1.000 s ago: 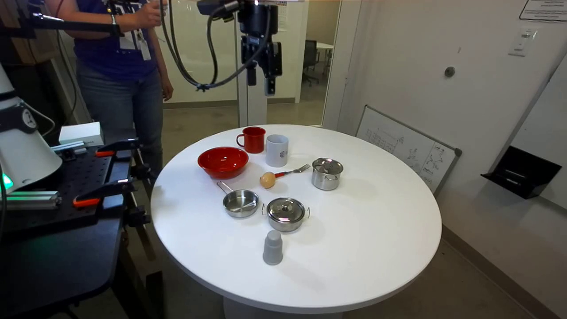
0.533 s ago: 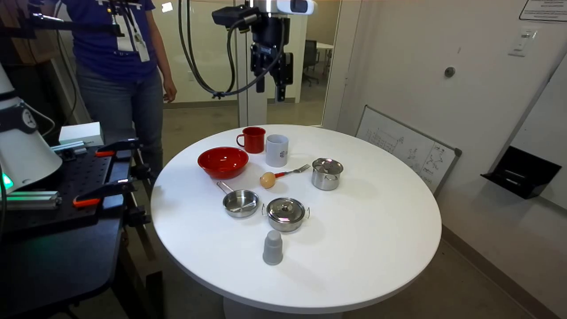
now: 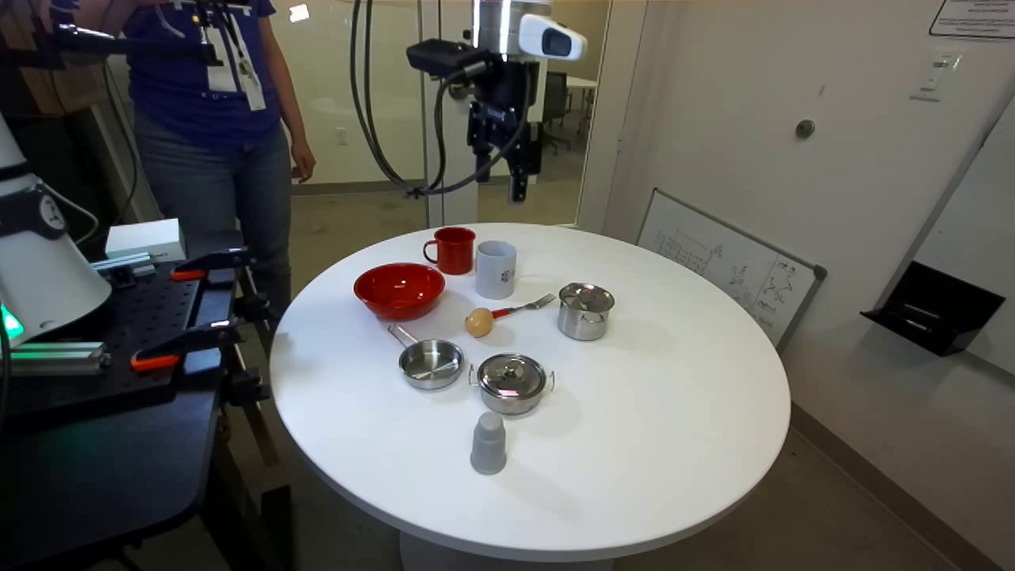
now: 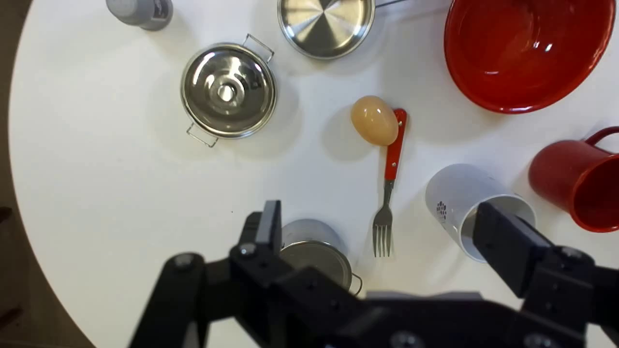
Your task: Take the lid off the metallic pot and put it on the table
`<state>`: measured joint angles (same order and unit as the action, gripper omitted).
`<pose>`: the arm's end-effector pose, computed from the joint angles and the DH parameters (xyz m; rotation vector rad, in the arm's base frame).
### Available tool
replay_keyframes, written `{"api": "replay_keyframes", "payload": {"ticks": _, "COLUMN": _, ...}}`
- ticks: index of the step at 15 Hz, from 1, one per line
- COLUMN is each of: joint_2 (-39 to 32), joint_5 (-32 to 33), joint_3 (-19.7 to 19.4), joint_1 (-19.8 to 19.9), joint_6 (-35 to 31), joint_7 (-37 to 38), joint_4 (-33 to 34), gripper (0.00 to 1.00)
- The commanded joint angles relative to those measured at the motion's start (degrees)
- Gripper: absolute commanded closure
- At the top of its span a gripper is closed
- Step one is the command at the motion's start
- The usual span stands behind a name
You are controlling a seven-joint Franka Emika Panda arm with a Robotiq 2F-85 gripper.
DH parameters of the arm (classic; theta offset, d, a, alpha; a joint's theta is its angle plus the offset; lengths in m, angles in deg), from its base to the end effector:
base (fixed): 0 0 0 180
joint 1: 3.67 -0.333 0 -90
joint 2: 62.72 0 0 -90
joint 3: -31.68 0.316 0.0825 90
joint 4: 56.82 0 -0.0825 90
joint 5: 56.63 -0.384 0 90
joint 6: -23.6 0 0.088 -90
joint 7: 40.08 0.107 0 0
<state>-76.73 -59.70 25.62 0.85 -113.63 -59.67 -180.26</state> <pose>0.5552 -0.1027 0.2859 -3.1249 -0.1892 -0.0013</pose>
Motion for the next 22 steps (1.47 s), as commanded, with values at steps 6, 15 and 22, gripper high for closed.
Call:
{"api": "replay_keyframes", "payload": {"ticks": 6, "joint_2": -23.1, "joint_5": -0.5, "joint_3": 5.0, "joint_1": 2.6, "joint_6": 1.5, "joint_7": 2.2, "joint_4": 24.9, "gripper": 0.0}}
{"api": "replay_keyframes", "payload": {"ticks": 15, "joint_2": -37.1, "joint_5": -0.5, "joint_3": 4.2, "joint_1": 1.9, "joint_6": 1.5, "joint_7": 12.6, "joint_4": 41.0, "gripper": 0.0}}
{"api": "replay_keyframes", "payload": {"ticks": 22, "joint_2": -44.1, "joint_5": 0.2, "joint_3": 2.5, "joint_1": 1.1, "joint_6": 5.6, "joint_7": 20.0, "joint_4": 49.8, "gripper": 0.0}}
